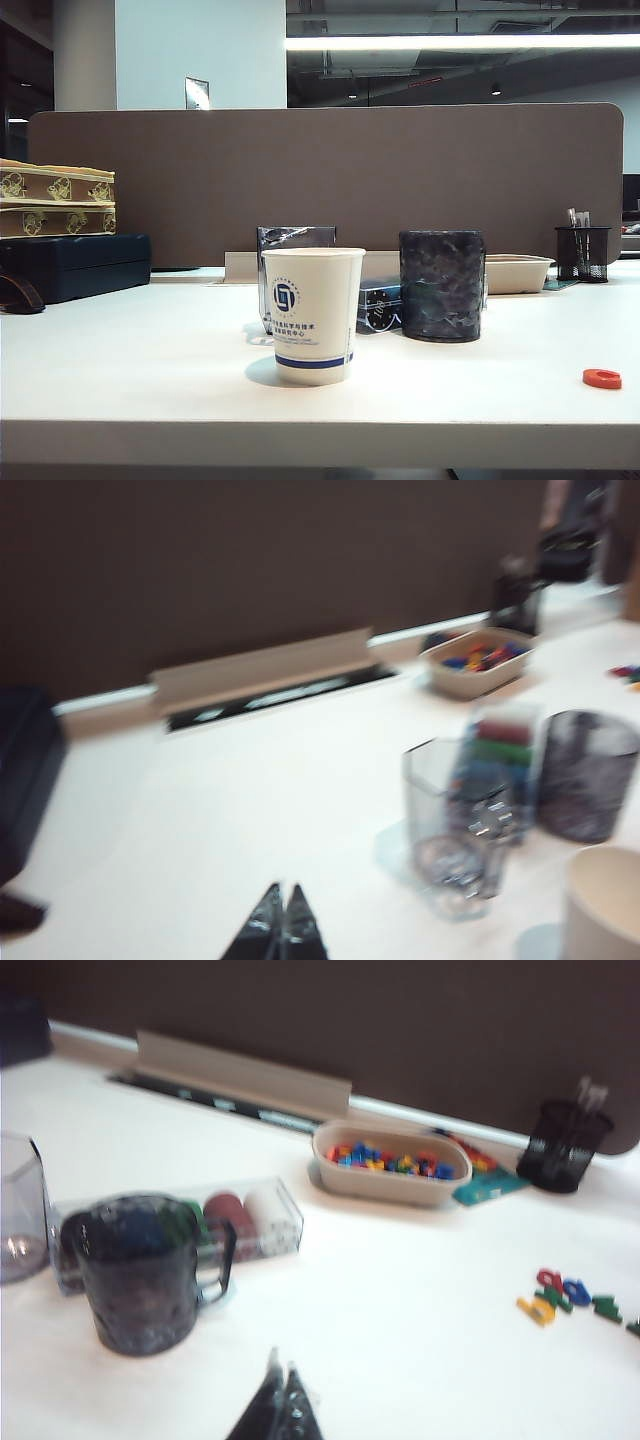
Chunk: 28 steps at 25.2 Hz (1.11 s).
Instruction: Pick up the letter "c" and put it in the paper cup.
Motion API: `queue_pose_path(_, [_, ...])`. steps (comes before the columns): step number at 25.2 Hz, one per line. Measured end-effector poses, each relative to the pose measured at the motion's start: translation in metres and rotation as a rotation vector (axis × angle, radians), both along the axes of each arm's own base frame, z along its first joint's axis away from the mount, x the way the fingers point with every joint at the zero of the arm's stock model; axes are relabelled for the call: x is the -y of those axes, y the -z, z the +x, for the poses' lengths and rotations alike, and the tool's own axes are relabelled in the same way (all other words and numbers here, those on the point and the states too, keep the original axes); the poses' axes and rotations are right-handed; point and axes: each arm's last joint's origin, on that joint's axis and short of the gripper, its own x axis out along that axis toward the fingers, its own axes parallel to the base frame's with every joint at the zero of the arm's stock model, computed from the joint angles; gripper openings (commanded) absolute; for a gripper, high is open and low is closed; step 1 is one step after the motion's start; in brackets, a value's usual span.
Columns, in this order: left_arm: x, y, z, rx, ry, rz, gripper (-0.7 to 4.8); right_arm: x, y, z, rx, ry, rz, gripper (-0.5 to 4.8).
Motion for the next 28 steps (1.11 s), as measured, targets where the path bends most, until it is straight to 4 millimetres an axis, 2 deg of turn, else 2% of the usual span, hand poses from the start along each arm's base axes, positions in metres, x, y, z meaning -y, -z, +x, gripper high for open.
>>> queue_pose_path(2, [-0.001,0.004,0.002,-0.034,-0.052,0.023,-0.02,0.000,0.004,0.002,-0.045,0.006,-0.012,1.27])
queue_pose_path(7, [-0.002,0.007,0.003,-0.055,-0.085,0.050,-0.02,-0.003,0.011,0.009,-0.145,-0.028,0.039,1.28])
queue_pose_path(9, [-0.002,0.007,0.003,-0.057,-0.084,0.051,-0.02,-0.006,0.016,0.015,-0.202,-0.054,0.040,1.51])
queue_pose_path(15, [-0.002,0.011,0.007,-0.094,-0.080,0.056,-0.02,-0.016,0.031,0.029,-0.348,-0.128,0.001,1.51])
queue_pose_path(19, [-0.001,0.013,0.010,-0.118,-0.061,0.058,-0.02,-0.022,0.040,0.036,-0.421,-0.165,-0.023,1.76])
queue_pose_path(23, [-0.001,0.014,0.010,-0.121,-0.059,0.060,-0.02,-0.025,0.046,0.043,-0.462,-0.149,-0.051,1.77])
queue_pose_path(28, [-0.001,0.014,0.010,-0.119,-0.058,0.064,-0.02,-0.026,0.052,0.051,-0.506,-0.018,-0.049,1.77])
